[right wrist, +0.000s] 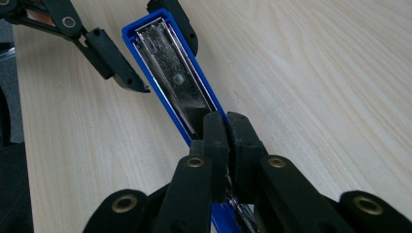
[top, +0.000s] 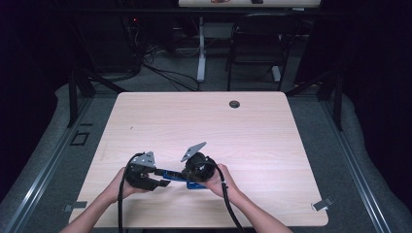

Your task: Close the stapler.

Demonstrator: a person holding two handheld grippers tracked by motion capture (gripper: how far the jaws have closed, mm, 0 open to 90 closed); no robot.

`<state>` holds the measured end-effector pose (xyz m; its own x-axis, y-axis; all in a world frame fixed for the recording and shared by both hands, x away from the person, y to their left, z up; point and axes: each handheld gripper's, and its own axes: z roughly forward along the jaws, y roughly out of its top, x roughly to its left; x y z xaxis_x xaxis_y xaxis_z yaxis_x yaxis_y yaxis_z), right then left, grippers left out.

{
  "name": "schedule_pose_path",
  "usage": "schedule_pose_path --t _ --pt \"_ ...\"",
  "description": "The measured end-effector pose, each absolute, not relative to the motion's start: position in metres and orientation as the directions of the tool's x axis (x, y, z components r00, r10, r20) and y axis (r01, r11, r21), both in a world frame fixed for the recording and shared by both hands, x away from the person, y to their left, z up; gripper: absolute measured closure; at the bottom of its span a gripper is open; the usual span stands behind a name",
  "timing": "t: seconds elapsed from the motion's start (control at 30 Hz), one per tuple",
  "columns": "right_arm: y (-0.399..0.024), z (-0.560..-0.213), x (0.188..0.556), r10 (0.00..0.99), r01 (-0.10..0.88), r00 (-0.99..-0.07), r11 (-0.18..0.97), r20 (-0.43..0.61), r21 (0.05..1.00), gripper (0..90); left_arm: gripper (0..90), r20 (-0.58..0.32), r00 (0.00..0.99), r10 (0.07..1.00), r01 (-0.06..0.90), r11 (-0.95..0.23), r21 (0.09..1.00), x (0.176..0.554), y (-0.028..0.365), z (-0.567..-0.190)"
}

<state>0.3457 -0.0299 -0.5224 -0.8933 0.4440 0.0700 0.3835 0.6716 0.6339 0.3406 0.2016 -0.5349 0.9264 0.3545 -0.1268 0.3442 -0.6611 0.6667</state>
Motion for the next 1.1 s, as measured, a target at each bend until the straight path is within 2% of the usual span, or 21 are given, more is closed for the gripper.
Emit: schedule_pose_path --t 0.37,0.73,0.87,1.0,1.1 --pt "-0.036 -0.514 0.343 0.446 0.361 -0.894 0.661 0.043 0.658 88.7 67.7 -0.072 0.935 0.348 0.284 -0.609 0.741 0.336 0.195 -0.529" --pt "-0.052 -0.502 0.340 0.483 0.378 -0.876 0.655 0.022 0.654 89.3 66.7 -0.052 0.928 0.368 0.269 -0.567 0.779 0.332 0.182 -0.524" --pt "-0.062 -0.500 0.339 0.530 0.424 -0.847 0.624 0.043 0.656 90.0 65.0 -0.050 0.924 0.378 0.269 -0.553 0.789 0.328 0.166 -0.522" --pt "-0.066 -0.500 0.339 0.542 0.440 -0.839 0.622 0.050 0.648 90.0 61.4 -0.010 0.923 0.385 0.246 -0.570 0.784 0.324 0.149 -0.520" --pt "-0.067 -0.499 0.338 0.555 0.451 -0.830 0.618 0.047 0.644 90.0 62.6 -0.010 0.918 0.397 0.252 -0.564 0.786 0.324 0.145 -0.521"
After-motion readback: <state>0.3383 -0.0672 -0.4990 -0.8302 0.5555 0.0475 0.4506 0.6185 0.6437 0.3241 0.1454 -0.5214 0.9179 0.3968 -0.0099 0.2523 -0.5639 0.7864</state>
